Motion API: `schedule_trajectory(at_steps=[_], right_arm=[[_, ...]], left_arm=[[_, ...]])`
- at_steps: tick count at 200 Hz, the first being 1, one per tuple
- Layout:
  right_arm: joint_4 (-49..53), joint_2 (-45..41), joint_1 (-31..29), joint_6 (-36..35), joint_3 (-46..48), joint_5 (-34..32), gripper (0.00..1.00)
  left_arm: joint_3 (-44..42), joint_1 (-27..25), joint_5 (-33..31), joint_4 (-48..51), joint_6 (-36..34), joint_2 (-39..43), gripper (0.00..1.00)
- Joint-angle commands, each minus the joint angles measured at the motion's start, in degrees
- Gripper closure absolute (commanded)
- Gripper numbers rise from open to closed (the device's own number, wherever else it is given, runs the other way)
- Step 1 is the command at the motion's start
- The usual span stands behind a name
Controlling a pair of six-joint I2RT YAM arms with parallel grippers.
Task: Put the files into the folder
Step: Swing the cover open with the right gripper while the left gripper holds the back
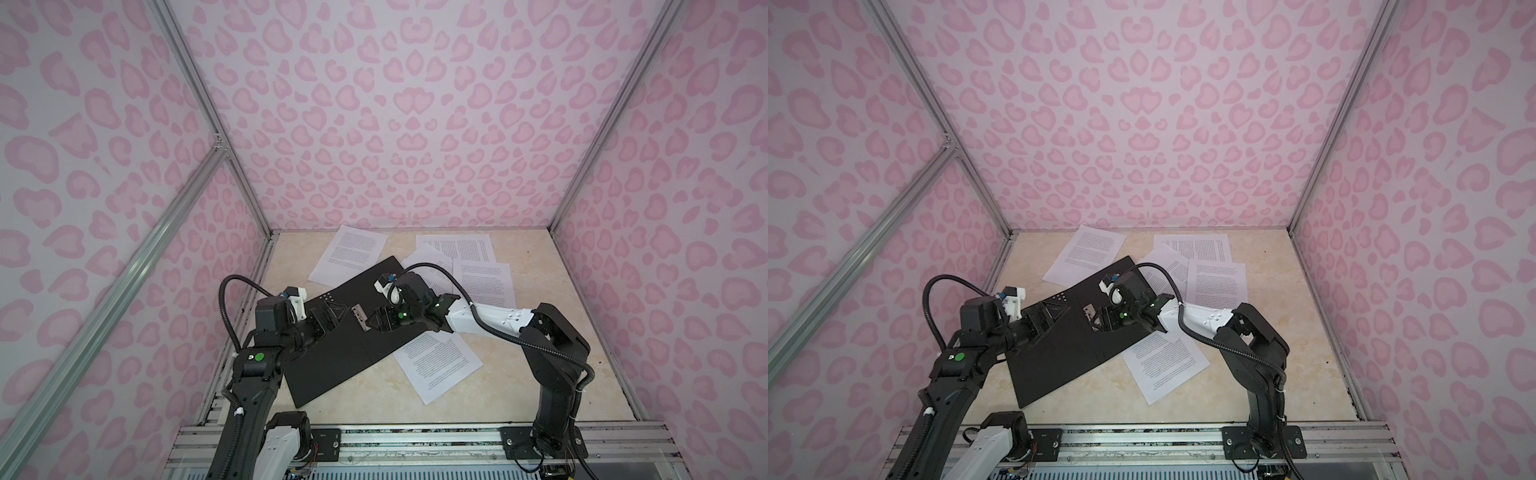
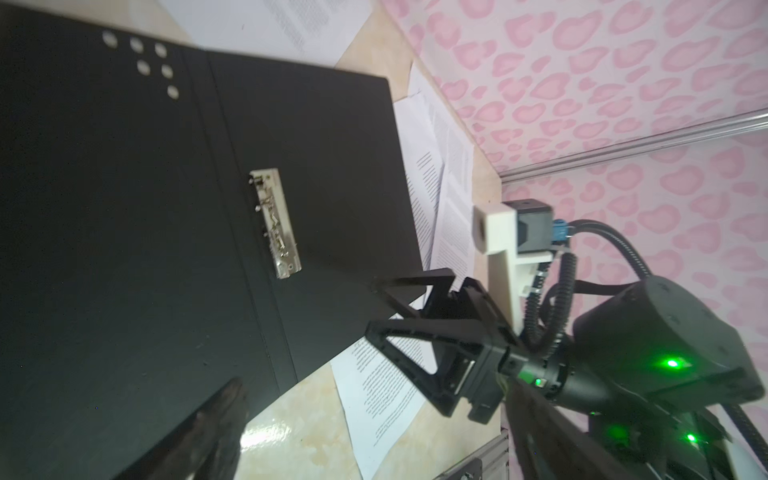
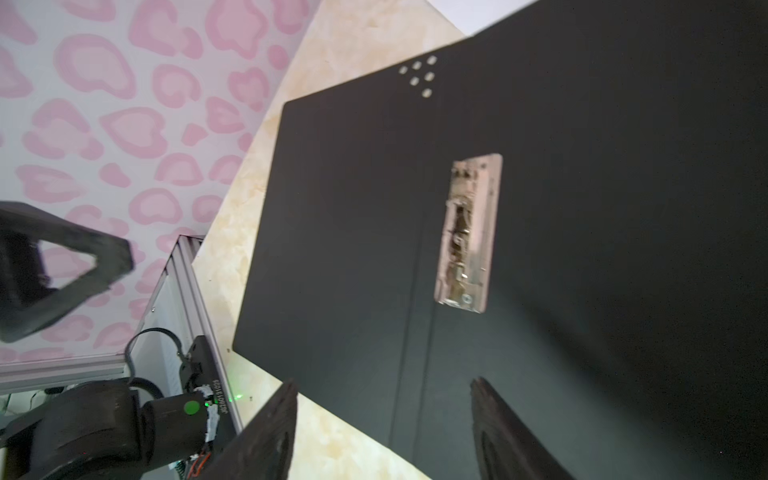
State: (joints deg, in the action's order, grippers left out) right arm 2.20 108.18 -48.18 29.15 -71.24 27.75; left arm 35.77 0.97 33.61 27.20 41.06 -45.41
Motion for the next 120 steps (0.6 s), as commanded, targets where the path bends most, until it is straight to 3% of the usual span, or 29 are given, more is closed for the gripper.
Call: schedule_trajectory(at_steps=[1, 41, 79, 120], right_arm=[[-3.71, 0.85, 1.15, -0.03, 2.18, 2.04, 0.43], [-4.04, 6.06, 1.18, 0.12, -0.37, 4.23, 0.51], [-3.78, 10.19, 0.99, 0.78, -3.87, 5.18, 0.56], [-3.27, 13.99, 0.05, 1.59, -8.05, 6.52, 0.60]], left_arm=[[-6.72, -0.77, 2.65, -12.66, 3.92, -1.29, 0.02], [-15.15, -3.67, -2.52, -24.63, 7.81, -6.79, 0.03], [-19.72, -4.84, -0.96, -39.47, 10.50, -17.62, 0.03], [-19.55, -4.71, -4.04, -36.54, 8.72, -22.66, 0.02]])
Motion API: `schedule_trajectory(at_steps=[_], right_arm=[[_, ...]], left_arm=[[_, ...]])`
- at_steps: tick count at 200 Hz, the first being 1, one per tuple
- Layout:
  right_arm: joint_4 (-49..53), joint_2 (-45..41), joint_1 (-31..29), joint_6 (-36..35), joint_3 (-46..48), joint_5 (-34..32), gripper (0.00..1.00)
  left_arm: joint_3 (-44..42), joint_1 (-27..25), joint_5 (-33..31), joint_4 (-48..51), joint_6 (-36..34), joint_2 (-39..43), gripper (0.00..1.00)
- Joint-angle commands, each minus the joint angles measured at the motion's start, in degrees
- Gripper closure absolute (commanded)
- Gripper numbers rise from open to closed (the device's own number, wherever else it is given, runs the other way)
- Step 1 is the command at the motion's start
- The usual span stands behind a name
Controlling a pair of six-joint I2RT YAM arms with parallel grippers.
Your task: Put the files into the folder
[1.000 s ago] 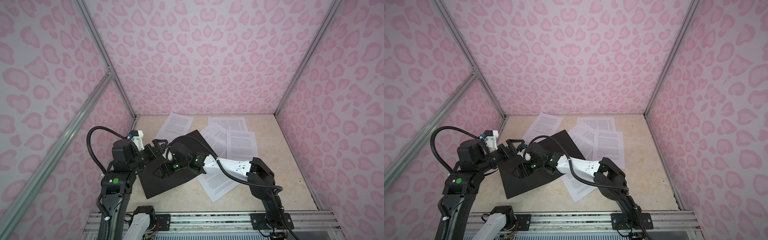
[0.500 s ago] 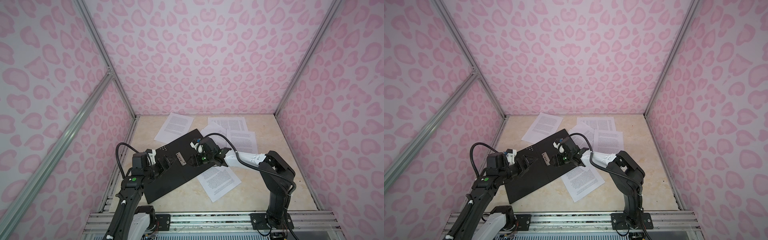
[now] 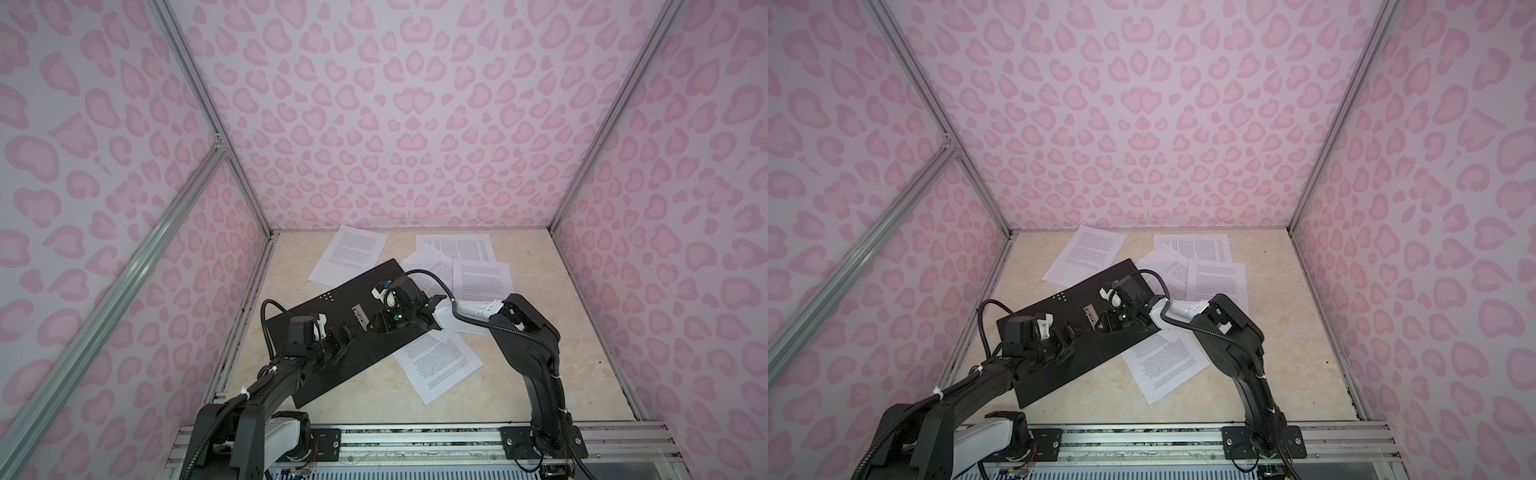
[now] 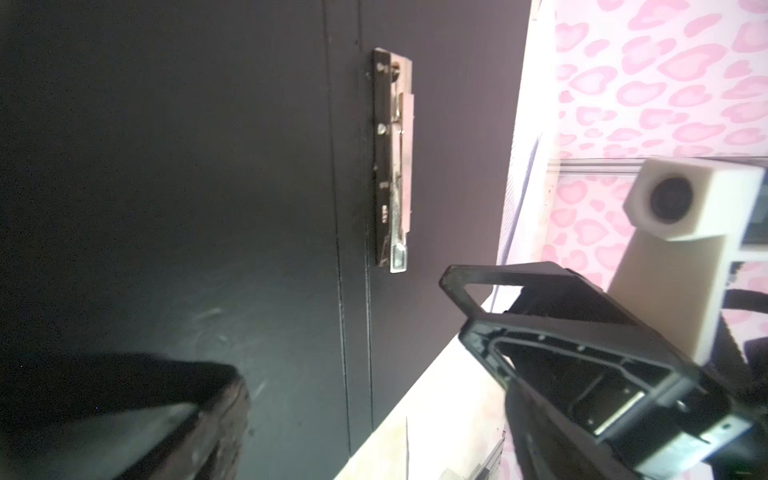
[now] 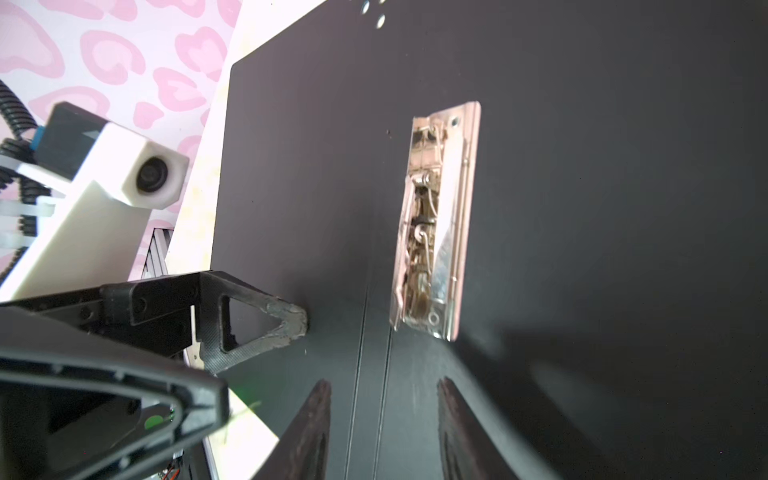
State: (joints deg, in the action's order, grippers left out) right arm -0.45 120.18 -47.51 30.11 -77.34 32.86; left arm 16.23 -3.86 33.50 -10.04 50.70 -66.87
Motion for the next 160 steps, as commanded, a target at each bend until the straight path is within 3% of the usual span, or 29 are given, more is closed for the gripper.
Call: schedule_trajectory(at_steps=[1, 79, 160], right_arm=[[-0.62, 1.99, -0.62, 0.63, -1.95, 1.41, 0.60], [1.51, 6.29, -0.56, 0.98, -6.15, 1.42, 0.69], [0.93, 7.61, -0.46, 1.97, -6.68, 1.73, 0.80]], left_arm=[[0.01, 0.14, -4.17, 1.07, -0.98, -1.22, 0.02], [1.79, 0.65, -14.21, 13.65, -5.67, 7.66, 0.02], [2.05, 0.61, -14.86, 14.09, -5.99, 6.47, 0.02]])
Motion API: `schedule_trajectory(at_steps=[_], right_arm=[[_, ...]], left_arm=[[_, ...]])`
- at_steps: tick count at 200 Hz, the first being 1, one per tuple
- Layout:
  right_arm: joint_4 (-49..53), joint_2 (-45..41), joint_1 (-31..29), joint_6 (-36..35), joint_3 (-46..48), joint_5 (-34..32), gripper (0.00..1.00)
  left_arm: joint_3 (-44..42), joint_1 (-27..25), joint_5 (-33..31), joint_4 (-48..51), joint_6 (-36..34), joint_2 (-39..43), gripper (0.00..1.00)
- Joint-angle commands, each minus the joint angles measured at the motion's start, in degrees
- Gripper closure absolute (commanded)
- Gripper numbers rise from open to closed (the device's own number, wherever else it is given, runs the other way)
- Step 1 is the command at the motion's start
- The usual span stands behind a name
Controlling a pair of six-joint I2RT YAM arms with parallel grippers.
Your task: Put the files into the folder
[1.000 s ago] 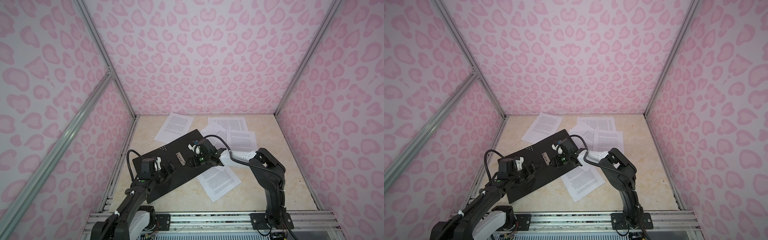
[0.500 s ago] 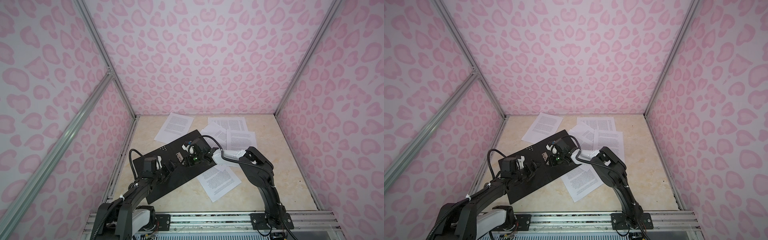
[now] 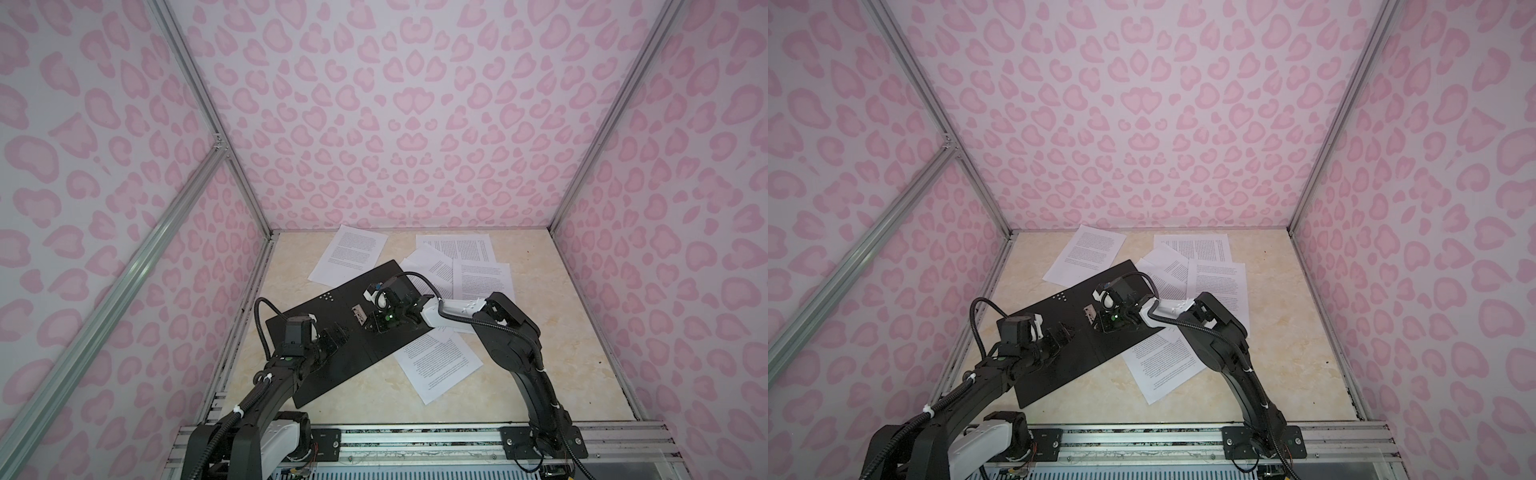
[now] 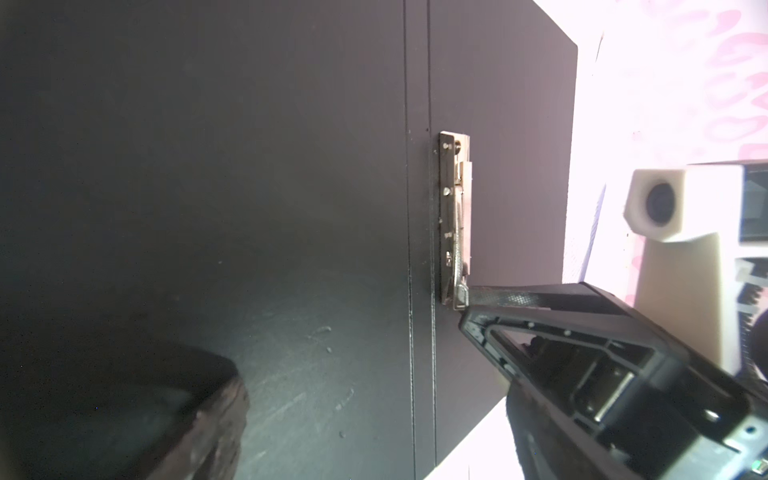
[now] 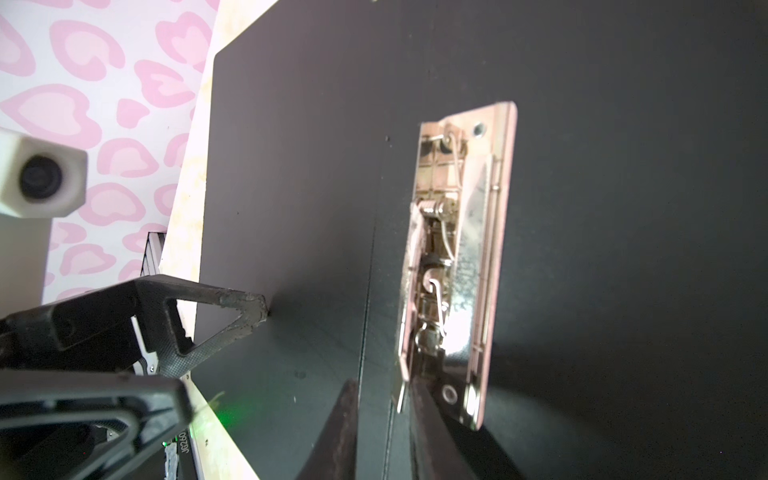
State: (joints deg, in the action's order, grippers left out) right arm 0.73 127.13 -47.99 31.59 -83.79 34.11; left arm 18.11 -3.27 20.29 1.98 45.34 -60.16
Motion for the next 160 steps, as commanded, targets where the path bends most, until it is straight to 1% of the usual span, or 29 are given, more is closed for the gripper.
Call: schedule_trajectory(at_steps=[1, 55, 85, 110, 121, 160], right_arm=[[-0.26, 0.66, 0.09, 0.48, -0.23, 0.47, 0.80], [-0.25, 1.27, 0.53, 0.83, -0.32, 0.33, 0.89], [-0.60, 1.63, 0.79, 1.01, -0.25, 0.58, 0.92], [-0.63, 1.80, 0.88, 0.98, -0.07, 0.27, 0.96], [-0.51, 1.88, 1.03, 0.88, 0.19, 0.07, 1.00], [-1.40, 2.24, 2.00, 0.38, 3.03, -1.20, 1.00]], left_arm=[[0.17, 0.02, -1.66, 2.06, -0.66, -0.23, 0.02], [0.26, 0.04, -2.42, 2.50, -0.71, -0.04, 0.02], [0.35, 0.06, -3.02, 2.78, -0.87, -0.13, 0.02], [0.44, 0.02, -3.46, 2.98, -1.00, -0.47, 0.02], [0.52, 0.02, -3.66, 2.99, -1.04, -0.72, 0.02], [0.70, 0.02, -4.36, 3.30, -1.14, -1.10, 0.02]])
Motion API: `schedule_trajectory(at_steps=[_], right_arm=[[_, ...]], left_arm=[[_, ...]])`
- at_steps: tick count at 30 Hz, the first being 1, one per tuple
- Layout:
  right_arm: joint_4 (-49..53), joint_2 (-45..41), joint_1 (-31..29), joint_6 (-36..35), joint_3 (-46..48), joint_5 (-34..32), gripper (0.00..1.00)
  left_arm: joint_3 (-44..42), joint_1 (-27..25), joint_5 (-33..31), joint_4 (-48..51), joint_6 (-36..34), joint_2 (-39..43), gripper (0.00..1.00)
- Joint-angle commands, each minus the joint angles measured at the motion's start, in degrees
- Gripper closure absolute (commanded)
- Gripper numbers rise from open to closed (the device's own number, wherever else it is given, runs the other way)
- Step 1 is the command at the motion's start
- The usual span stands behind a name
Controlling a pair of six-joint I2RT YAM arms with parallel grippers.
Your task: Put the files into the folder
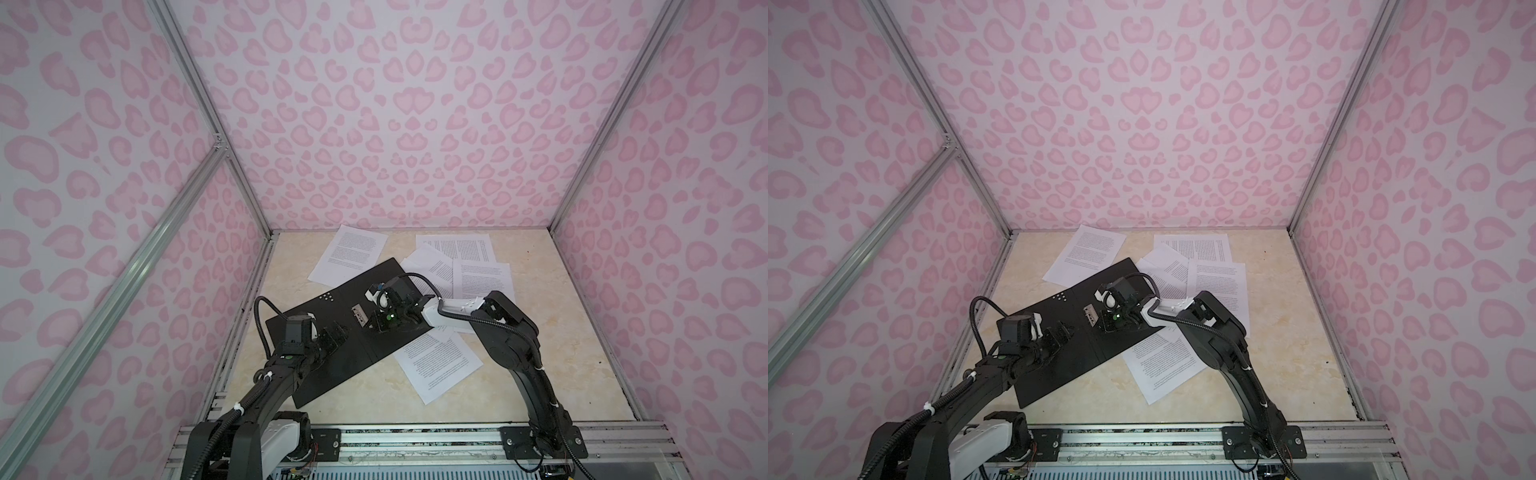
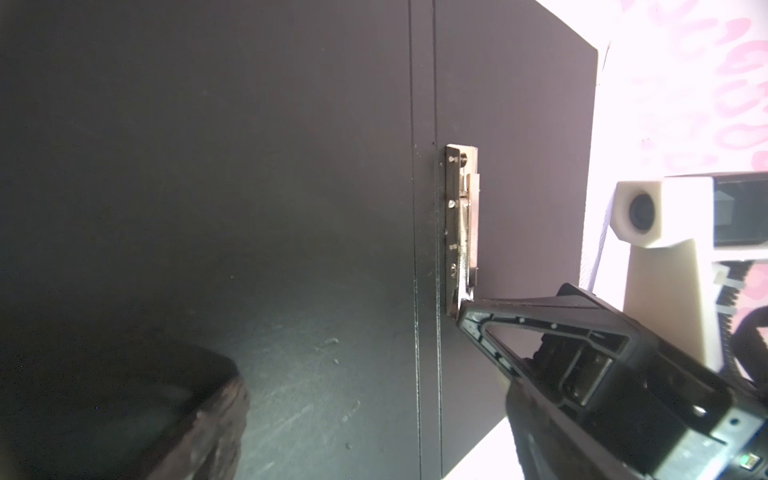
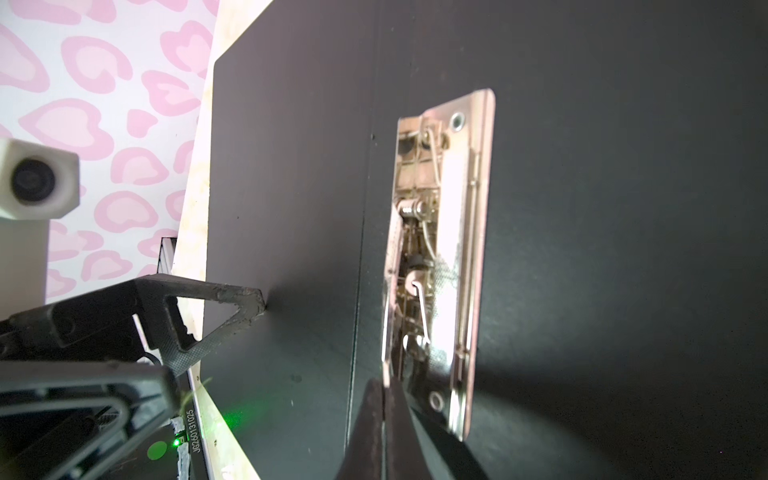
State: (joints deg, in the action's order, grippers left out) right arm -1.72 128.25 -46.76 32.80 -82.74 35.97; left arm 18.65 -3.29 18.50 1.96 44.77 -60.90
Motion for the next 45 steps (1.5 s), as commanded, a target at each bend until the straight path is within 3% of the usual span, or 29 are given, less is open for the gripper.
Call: schedule_trajectory(at_steps=[1, 31, 45], right_arm=[[1.03, 1.13, 0.79, -0.86, 2.06, -3.12, 1.00], [5.98, 2.58, 2.33, -1.38, 4.78, -14.59, 1.00], [4.79, -1.75, 2.42, -1.67, 4.37, -9.81, 1.00]], left_arm=[[0.15, 0.04, -2.62, 3.32, -0.57, -0.36, 0.02], [0.33, 0.92, -7.00, 5.08, -0.62, -1.05, 0.02], [0.42, 1.02, -8.13, 5.54, -0.57, -0.84, 0.02]])
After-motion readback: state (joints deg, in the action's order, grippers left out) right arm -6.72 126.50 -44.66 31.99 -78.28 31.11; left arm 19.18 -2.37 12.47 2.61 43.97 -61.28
